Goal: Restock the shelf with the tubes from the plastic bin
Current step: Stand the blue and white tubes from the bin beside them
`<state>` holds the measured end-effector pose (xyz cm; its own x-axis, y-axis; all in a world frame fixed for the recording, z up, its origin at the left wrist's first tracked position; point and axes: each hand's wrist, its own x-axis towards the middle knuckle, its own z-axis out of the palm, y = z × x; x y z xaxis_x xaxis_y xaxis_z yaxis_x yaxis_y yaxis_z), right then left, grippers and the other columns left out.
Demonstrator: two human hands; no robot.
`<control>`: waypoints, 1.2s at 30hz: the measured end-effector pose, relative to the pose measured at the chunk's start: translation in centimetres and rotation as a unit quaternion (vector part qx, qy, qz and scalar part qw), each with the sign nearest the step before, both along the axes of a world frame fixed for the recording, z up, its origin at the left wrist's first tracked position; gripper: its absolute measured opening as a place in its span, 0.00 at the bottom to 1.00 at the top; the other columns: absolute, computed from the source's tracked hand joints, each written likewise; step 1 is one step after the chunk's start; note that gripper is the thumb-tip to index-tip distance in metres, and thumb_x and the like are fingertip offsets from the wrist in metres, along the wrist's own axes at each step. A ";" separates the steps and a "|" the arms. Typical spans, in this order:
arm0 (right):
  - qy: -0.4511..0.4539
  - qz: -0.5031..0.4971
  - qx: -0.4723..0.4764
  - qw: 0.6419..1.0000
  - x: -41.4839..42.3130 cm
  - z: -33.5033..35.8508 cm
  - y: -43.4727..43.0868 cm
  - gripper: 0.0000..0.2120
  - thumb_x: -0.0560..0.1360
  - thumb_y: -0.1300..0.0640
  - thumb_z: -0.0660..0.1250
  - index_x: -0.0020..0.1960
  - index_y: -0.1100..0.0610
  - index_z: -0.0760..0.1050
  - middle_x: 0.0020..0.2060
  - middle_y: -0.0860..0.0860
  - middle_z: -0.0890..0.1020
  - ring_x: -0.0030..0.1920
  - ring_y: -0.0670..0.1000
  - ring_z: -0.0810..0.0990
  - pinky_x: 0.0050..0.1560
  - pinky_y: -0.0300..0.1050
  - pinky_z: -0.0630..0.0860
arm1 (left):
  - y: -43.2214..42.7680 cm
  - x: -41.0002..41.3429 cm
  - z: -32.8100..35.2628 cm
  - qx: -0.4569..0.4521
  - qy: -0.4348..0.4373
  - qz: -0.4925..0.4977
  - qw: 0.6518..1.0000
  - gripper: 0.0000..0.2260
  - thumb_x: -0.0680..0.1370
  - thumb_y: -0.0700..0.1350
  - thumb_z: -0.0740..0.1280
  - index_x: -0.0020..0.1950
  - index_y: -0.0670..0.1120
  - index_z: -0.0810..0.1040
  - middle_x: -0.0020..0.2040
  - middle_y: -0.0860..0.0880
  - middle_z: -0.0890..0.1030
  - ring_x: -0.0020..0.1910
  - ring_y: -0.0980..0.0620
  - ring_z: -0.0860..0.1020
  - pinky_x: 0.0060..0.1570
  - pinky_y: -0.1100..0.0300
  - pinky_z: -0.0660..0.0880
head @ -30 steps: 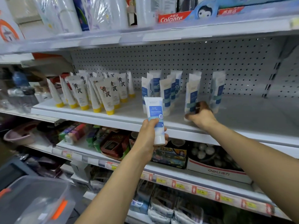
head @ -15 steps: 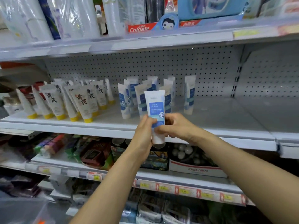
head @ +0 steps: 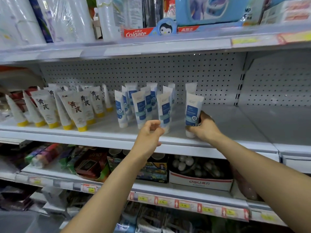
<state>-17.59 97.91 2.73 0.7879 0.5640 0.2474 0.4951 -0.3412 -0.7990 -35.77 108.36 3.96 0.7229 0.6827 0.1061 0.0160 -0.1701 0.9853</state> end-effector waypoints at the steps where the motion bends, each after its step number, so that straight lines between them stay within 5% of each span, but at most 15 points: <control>1: 0.001 -0.003 -0.001 1.000 0.2 -0.1 0.2 0.24 0.68 0.58 0.75 0.61 0.56 0.71 0.52 0.53 0.80 0.50 0.55 0.78 0.50 0.46 0.74 | 0.2 0.2 0.1 0.007 0.000 0.000 1.000 0.10 0.79 0.43 0.63 0.60 0.50 0.72 0.60 0.48 0.75 0.57 0.51 0.76 0.52 0.55 0.78; 6: 0.001 -0.012 -0.010 1.000 0.3 -0.2 0.7 0.23 0.69 0.56 0.75 0.61 0.56 0.70 0.51 0.53 0.78 0.47 0.54 0.77 0.47 0.45 0.72 | 1.2 1.2 0.2 0.042 0.005 0.034 0.998 0.14 0.78 0.43 0.65 0.64 0.48 0.70 0.55 0.52 0.75 0.51 0.56 0.75 0.57 0.51 0.76; 10: 0.015 0.001 -0.035 0.999 0.3 -0.4 0.1 0.23 0.68 0.55 0.75 0.58 0.55 0.69 0.48 0.51 0.79 0.46 0.53 0.79 0.46 0.47 0.77 | 2.0 1.8 0.3 0.145 -0.019 0.076 0.986 0.11 0.78 0.44 0.65 0.60 0.50 0.70 0.57 0.52 0.74 0.50 0.61 0.74 0.48 0.66 0.70; 14: 0.027 0.018 -0.098 0.995 1.6 -0.3 -0.5 0.18 0.72 0.59 0.69 0.58 0.54 0.66 0.46 0.50 0.77 0.43 0.49 0.77 0.40 0.44 0.76 | 3.5 2.7 2.1 0.242 -0.042 0.084 0.966 0.07 0.78 0.45 0.64 0.56 0.50 0.74 0.54 0.52 0.76 0.51 0.59 0.75 0.50 0.63 0.69; 18: 0.010 -0.024 -0.122 0.992 3.8 0.9 -1.2 0.16 0.75 0.64 0.65 0.62 0.55 0.70 0.50 0.52 0.78 0.49 0.54 0.79 0.50 0.48 0.78 | 5.6 3.8 4.7 0.303 -0.057 0.063 0.949 0.06 0.79 0.43 0.63 0.54 0.51 0.77 0.50 0.51 0.80 0.47 0.56 0.77 0.48 0.59 0.75; 21: -0.024 -0.058 -0.073 0.995 5.7 3.5 -1.6 0.10 0.78 0.65 0.62 0.58 0.58 0.76 0.52 0.55 0.80 0.44 0.53 0.81 0.43 0.42 0.77 | 7.5 5.1 7.1 0.321 -0.035 0.031 0.946 0.08 0.79 0.42 0.63 0.54 0.52 0.79 0.48 0.52 0.81 0.44 0.54 0.79 0.42 0.57 0.77; 24: -0.064 -0.041 0.014 0.997 7.2 6.1 -1.3 0.06 0.79 0.65 0.62 0.52 0.59 0.77 0.47 0.55 0.81 0.39 0.49 0.79 0.31 0.29 0.71 | 9.4 6.9 9.5 0.361 -0.019 -0.040 0.931 0.10 0.81 0.41 0.61 0.56 0.51 0.79 0.55 0.54 0.79 0.50 0.56 0.77 0.43 0.72 0.74; 28: -0.101 -0.003 0.087 0.991 8.4 8.7 1.0 0.05 0.78 0.64 0.64 0.49 0.61 0.79 0.43 0.52 0.81 0.42 0.49 0.77 0.35 0.26 0.71 | 12.3 10.4 12.1 0.454 0.032 -0.112 0.884 0.13 0.82 0.40 0.58 0.64 0.47 0.77 0.62 0.52 0.77 0.55 0.58 0.74 0.47 0.81 0.65; 36: -0.104 0.029 0.022 0.994 11.7 11.3 6.5 0.12 0.78 0.63 0.65 0.59 0.56 0.79 0.59 0.52 0.79 0.54 0.47 0.76 0.49 0.35 0.71 | 15.3 17.6 14.1 0.509 0.150 -0.169 0.831 0.15 0.82 0.40 0.59 0.66 0.49 0.76 0.68 0.50 0.75 0.65 0.50 0.73 0.66 0.61 0.67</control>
<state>-5.86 104.42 14.06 0.6832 0.5923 0.4271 0.6694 -0.2743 -0.6904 -18.15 123.69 18.09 0.9531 0.1024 0.2847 0.0166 -0.9573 0.2887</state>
